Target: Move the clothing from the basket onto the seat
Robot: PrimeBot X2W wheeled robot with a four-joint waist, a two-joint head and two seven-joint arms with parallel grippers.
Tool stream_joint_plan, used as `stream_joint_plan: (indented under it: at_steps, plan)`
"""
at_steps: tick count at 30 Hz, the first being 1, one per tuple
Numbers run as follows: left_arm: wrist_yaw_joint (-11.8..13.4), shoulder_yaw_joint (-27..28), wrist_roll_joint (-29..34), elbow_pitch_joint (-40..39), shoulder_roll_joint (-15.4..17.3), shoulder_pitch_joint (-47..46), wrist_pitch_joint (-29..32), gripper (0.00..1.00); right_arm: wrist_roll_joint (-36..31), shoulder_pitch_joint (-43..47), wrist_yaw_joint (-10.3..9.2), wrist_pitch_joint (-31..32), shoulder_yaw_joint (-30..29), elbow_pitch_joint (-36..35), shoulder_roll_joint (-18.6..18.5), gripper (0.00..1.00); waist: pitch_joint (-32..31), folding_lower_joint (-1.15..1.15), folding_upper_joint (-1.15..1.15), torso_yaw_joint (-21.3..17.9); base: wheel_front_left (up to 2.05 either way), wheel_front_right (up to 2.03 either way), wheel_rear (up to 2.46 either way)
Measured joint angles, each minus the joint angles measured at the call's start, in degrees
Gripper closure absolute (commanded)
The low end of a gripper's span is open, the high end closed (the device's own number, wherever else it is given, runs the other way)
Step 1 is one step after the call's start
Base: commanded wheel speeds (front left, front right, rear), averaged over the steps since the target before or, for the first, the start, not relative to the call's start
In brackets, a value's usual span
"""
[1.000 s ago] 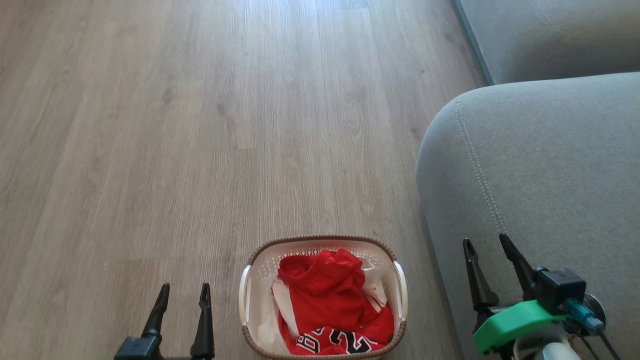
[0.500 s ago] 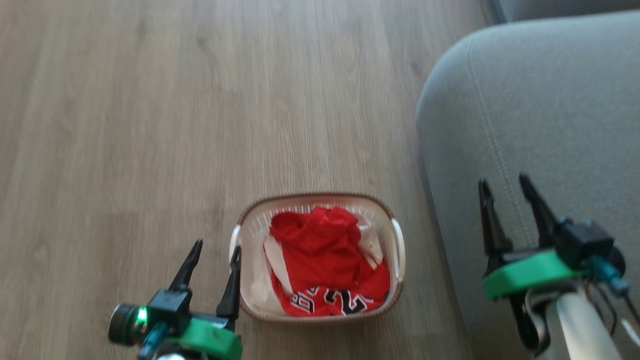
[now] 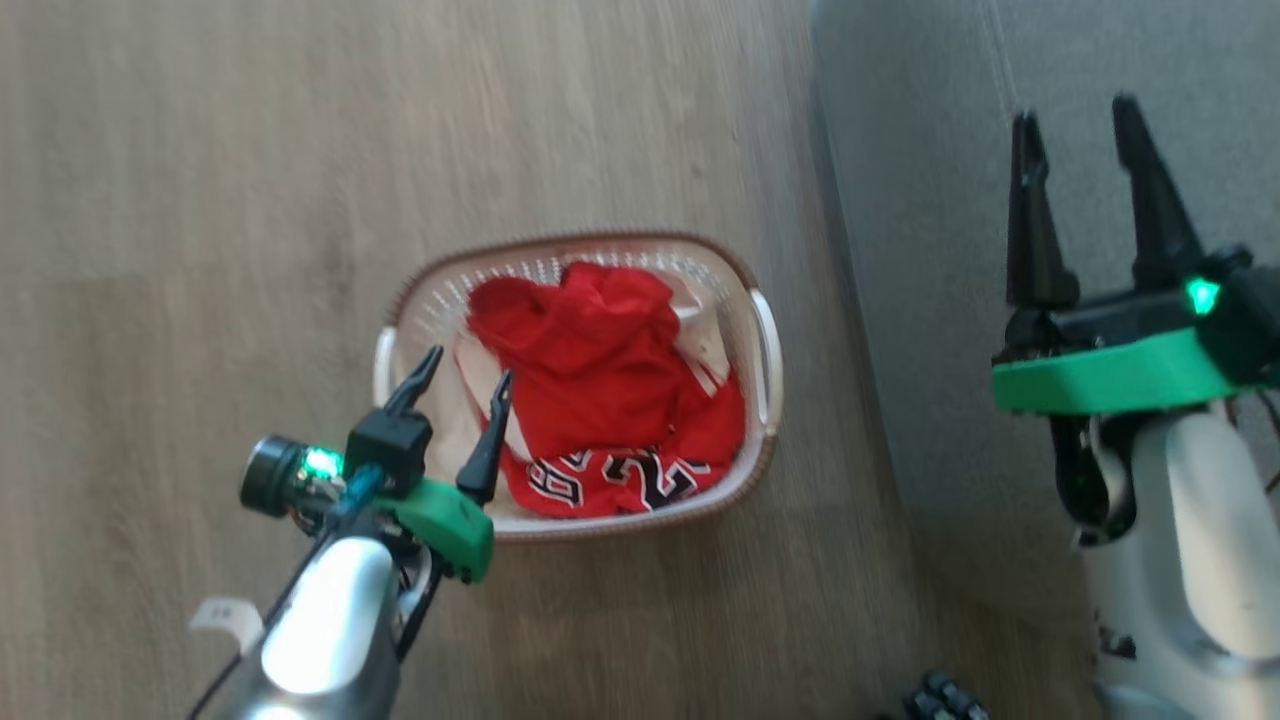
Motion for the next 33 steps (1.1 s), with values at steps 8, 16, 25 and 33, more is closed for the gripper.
stream_joint_plan:
  at_steps: [8,16,25,33]
  plan:
    - [-1.5,-2.3,1.7,11.1,1.3,-10.7,0.5,0.00,0.9,-4.8,0.00,-0.1,1.8,-6.6,0.0,0.00,9.4,0.00,0.00,-4.1,0.00,0.00,0.00]
    - [-1.9,-4.1,3.3,18.6,2.0,-19.5,0.5,0.00,1.9,-6.0,0.00,-0.1,2.5,-9.9,0.0,0.00,16.8,0.00,0.00,-7.5,0.00,0.00,0.00]
    - [-0.9,-4.1,3.3,25.0,3.8,-26.5,0.9,0.00,2.9,-8.1,0.00,-0.1,3.1,-10.6,0.0,0.00,21.9,0.01,0.00,-9.6,0.00,0.00,0.00]
    - [-1.7,-6.1,3.5,30.1,3.1,-28.6,2.8,0.00,3.2,-8.1,0.00,-0.1,3.6,-10.6,0.0,0.00,22.7,0.01,0.00,-10.3,0.00,0.00,0.00]
